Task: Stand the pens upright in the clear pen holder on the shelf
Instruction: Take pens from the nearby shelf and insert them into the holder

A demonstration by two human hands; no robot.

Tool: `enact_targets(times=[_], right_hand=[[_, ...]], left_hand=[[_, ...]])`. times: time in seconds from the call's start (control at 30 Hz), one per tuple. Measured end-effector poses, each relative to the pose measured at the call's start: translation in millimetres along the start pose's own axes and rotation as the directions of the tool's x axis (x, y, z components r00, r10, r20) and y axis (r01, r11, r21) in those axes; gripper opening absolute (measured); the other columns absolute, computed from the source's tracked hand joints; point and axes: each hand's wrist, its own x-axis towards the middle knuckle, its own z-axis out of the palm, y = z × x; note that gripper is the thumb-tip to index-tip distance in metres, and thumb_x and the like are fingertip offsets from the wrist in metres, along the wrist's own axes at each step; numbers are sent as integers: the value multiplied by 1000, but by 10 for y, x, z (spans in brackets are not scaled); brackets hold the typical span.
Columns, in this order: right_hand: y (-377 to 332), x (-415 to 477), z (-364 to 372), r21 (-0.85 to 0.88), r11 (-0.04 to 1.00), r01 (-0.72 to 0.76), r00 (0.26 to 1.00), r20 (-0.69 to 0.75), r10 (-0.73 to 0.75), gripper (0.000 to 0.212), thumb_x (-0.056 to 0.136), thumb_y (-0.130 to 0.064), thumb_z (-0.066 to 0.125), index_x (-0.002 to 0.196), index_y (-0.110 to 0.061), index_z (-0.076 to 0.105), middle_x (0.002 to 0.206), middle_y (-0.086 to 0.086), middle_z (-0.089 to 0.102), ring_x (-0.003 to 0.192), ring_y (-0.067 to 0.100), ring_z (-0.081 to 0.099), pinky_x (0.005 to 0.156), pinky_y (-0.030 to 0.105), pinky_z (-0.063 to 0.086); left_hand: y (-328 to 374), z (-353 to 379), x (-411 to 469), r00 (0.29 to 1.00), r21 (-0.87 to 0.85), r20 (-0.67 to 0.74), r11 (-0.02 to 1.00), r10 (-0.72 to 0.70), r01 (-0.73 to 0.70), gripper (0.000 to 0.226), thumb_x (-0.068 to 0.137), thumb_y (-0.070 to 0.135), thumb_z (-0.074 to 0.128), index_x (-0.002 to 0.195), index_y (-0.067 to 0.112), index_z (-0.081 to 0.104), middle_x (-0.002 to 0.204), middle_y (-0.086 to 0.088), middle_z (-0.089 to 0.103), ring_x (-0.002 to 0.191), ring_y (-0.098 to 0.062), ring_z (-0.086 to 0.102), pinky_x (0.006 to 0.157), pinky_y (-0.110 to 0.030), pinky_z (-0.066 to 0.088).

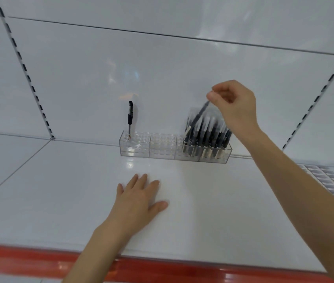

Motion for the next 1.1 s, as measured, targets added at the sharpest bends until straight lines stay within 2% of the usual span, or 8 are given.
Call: enact_targets(times=[0.07, 0.27, 0.43, 0.67, 0.73, 0.83, 0.97, 1.1], right_hand=[[35, 29, 77, -57, 998, 34, 997, 72, -29, 12, 82, -14, 65, 93, -10, 64, 79, -12, 60, 67, -13, 55, 69, 5, 43], [96, 22, 200, -177, 978, 115, 975, 206, -78, 14, 84, -13, 63, 94, -3, 64, 83, -2, 60, 67, -11, 53, 67, 1, 40], [244, 19, 253, -418, 882, 219, 935, 349, -66, 19, 88, -20, 58, 87, -4, 67, 95, 9, 63, 92, 21, 55, 83, 27, 39], [334, -131, 320, -491, 822, 290, 933, 335, -129, 24, 91, -12, 50, 93, 6, 66, 106, 24, 61, 102, 40, 53, 87, 38, 40], [334, -173, 269, -472, 836, 281, 936, 326, -130, 27, 93, -12, 47, 108, 5, 62, 119, 25, 57, 114, 39, 49, 95, 32, 36], [320, -240, 159, -449, 851, 272, 942, 307, -138, 39, 94, -17, 47, 132, -7, 46, 141, 12, 44, 133, 24, 35, 107, 23, 22], [157, -319, 109, -385, 877, 287, 903, 413, -114, 34, 92, -18, 51, 124, -7, 54, 129, 10, 56, 123, 22, 46, 96, 12, 24], [-108, -476, 258, -278, 906, 319, 754, 654, -65, 32, 91, -24, 53, 120, -10, 57, 122, 5, 59, 111, 19, 52, 84, 12, 28]], left_hand=[[-12, 39, -5, 1000, 30, 2, 1000, 9, -9, 112, 46, 84, -10, 141, 35, 24, 157, 0, 11, 145, -22, 3, 113, -48, 13], [-24, 80, 13, 999, 29, -34, 1000, 4, -3, 104, 51, 74, -9, 141, 35, 26, 157, 0, 12, 145, -22, 3, 113, -48, 12], [-27, 91, 17, 999, 40, -51, 999, 5, -3, 102, 52, 73, -9, 141, 35, 26, 156, 1, 12, 145, -22, 3, 114, -47, 13], [-19, 79, 11, 998, -22, -56, 1000, -1, 0, 103, 51, 75, -3, 140, 35, 31, 156, 1, 16, 145, -21, 6, 114, -47, 12], [-27, 56, 2, 998, -80, -69, 997, -9, 3, 100, 54, 76, 4, 138, 31, 37, 154, 1, 23, 144, -19, 12, 113, -45, 15], [-43, -9, 16, 979, -209, -202, 977, -9, -34, 83, 68, 68, 23, 118, 13, 59, 130, -7, 54, 127, -23, 45, 102, -40, 34], [-73, -166, -82, 970, -168, -237, 986, -52, 12, 56, 86, 50, 42, 123, 12, 57, 128, -6, 58, 115, -26, 54, 96, -32, 40], [-158, -308, -397, 940, -115, -321, 990, -118, 85, 71, 77, 57, 28, 127, 14, 56, 127, -7, 59, 113, -29, 56, 96, -35, 41]])
